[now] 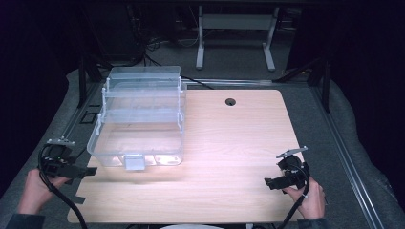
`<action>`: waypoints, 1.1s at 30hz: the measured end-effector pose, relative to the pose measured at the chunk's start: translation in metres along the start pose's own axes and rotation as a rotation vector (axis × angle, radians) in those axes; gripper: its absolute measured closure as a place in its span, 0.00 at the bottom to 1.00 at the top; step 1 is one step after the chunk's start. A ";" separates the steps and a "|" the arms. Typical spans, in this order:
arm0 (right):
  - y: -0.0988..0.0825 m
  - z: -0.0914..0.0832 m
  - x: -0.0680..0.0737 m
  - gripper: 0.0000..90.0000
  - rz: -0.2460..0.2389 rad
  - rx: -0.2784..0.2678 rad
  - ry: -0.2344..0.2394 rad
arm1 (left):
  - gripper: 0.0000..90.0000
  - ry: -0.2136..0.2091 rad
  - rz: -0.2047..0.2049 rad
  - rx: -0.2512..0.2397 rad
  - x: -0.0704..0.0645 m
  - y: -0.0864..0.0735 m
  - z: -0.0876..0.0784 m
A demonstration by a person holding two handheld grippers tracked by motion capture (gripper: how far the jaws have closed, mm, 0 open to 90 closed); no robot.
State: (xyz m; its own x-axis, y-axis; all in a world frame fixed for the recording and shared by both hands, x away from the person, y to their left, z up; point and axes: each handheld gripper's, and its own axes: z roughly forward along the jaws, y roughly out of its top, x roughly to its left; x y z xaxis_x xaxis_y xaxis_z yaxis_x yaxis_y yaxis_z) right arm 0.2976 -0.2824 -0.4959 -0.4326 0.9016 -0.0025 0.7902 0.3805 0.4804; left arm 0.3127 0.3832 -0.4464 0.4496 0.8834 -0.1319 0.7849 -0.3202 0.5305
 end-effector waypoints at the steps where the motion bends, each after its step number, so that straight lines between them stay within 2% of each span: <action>1: -0.003 -0.001 0.001 0.02 0.013 -0.011 0.013 | 0.00 0.000 -0.001 0.003 0.002 0.006 0.000; 5: -0.007 -0.001 0.003 0.02 0.025 -0.012 0.005 | 0.00 -0.003 0.001 0.011 0.004 0.016 0.001; 8: -0.011 0.002 0.007 0.03 0.040 -0.022 0.027 | 0.01 -0.008 -0.004 0.025 0.009 0.030 0.005; 11: -0.012 0.003 0.010 0.03 0.039 -0.018 0.037 | 0.02 -0.012 -0.007 0.035 0.011 0.036 0.008; 12: -0.013 0.003 0.012 0.03 0.041 -0.017 0.022 | 0.02 -0.017 -0.014 0.052 0.014 0.043 0.011; 17: -0.017 0.005 0.016 0.04 0.047 -0.013 0.015 | 0.02 -0.022 -0.023 0.074 0.019 0.054 0.018; 20: -0.022 0.004 0.018 0.04 0.071 -0.037 0.039 | 0.00 -0.024 -0.043 0.079 0.024 0.063 0.022; 21: -0.023 0.004 0.020 0.04 0.071 -0.031 0.010 | 0.00 -0.022 -0.044 0.079 0.025 0.065 0.024; 22: -0.025 0.005 0.019 0.04 0.073 -0.035 0.059 | 0.00 -0.026 -0.049 0.085 0.027 0.068 0.025; 23: -0.027 0.005 0.021 0.04 0.084 -0.029 0.037 | 0.00 -0.027 -0.053 0.085 0.028 0.070 0.026; 25: -0.029 0.004 0.023 0.05 0.092 -0.028 0.037 | 0.00 -0.027 -0.065 0.088 0.030 0.075 0.029; 27: -0.030 0.003 0.025 0.05 0.104 -0.050 0.054 | 0.01 -0.019 -0.071 0.086 0.033 0.079 0.032; 30: -0.028 0.000 0.028 0.06 0.101 -0.062 0.048 | 0.08 0.024 -0.079 0.090 0.035 0.084 0.037; 33: -0.029 0.000 0.029 0.06 0.099 -0.062 0.060 | 0.17 0.022 -0.091 0.095 0.037 0.086 0.041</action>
State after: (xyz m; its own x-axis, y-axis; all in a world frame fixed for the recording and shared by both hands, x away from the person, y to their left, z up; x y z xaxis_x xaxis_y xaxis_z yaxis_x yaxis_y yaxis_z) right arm 0.2621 -0.2675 -0.5097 -0.3807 0.9194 0.0986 0.8025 0.2755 0.5293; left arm 0.4142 0.3745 -0.4396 0.3658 0.9174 -0.1568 0.8595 -0.2684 0.4350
